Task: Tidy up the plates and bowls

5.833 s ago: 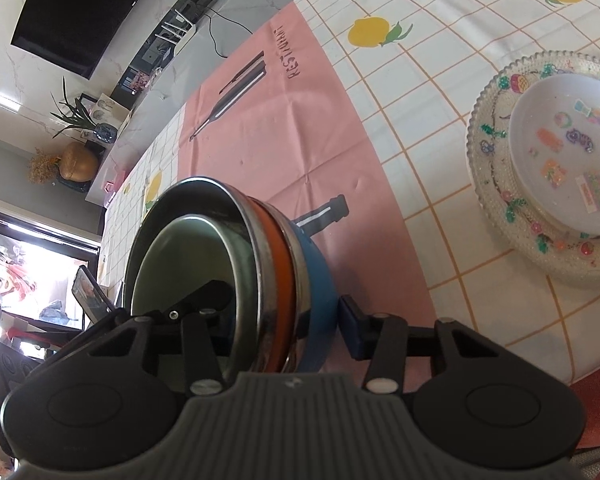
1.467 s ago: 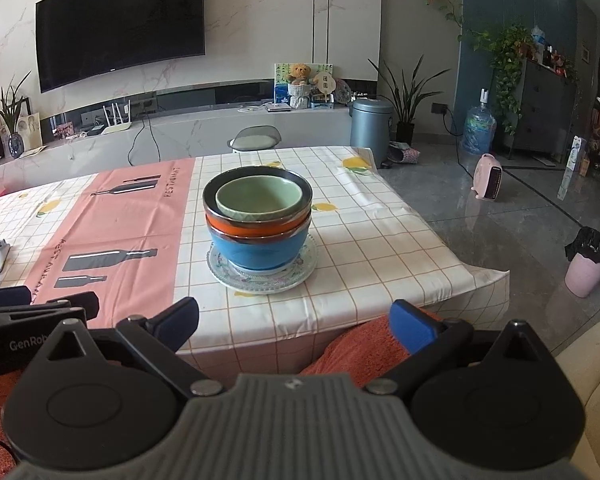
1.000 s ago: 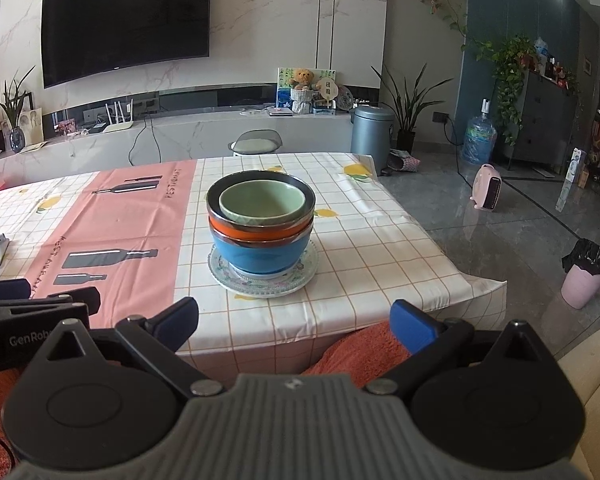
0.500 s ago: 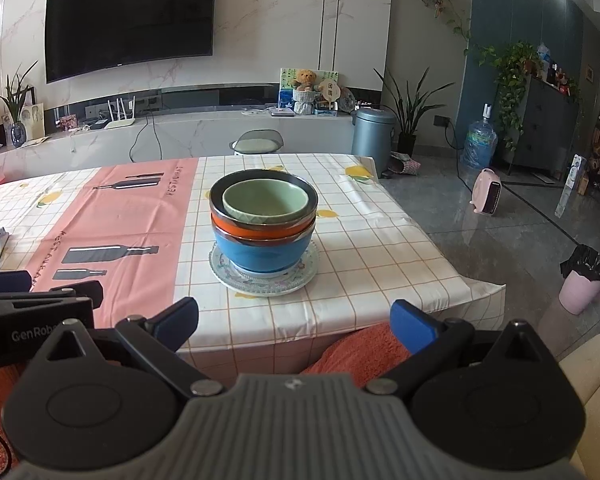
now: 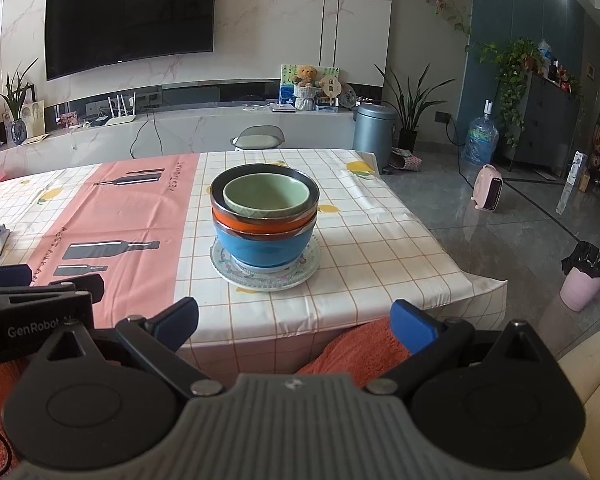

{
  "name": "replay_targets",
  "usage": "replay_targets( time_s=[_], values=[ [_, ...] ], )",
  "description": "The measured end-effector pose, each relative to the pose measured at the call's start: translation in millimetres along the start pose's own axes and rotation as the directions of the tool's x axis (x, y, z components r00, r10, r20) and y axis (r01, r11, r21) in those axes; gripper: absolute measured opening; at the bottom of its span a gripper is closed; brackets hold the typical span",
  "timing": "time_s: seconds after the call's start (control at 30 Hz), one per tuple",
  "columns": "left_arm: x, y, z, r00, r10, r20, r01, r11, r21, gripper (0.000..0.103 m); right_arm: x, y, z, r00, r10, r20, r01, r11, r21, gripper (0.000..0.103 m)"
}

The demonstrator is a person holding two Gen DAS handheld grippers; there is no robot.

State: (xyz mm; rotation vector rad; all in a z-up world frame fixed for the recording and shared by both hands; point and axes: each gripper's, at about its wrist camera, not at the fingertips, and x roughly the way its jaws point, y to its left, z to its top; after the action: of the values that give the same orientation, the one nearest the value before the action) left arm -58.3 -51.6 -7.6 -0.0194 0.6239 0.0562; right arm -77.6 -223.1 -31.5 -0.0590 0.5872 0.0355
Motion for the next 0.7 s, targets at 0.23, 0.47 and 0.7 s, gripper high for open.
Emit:
replay_targets(
  time_s=[0.23, 0.47, 0.7],
  values=[
    [-1.4, -1.8, 1.5, 1.0, -0.005, 0.009, 0.005, 1.0, 0.005, 0.088, 0.3, 0.4, -0.7, 1.0, 0.0, -0.003, 0.0, 1.0, 0.002, 0.1],
    [-1.5, -1.9, 1.3, 1.0, -0.005, 0.01, 0.005, 1.0, 0.005, 0.088, 0.0, 1.1, -1.2, 1.0, 0.001, -0.004, -0.001, 1.0, 0.001, 0.1],
    [-2.1, -2.2, 1.3, 1.0, -0.009, 0.013, 0.009, 1.0, 0.001, 0.088, 2.4, -0.4, -1.1, 1.0, 0.005, -0.016, -0.005, 1.0, 0.006, 0.1]
  ],
)
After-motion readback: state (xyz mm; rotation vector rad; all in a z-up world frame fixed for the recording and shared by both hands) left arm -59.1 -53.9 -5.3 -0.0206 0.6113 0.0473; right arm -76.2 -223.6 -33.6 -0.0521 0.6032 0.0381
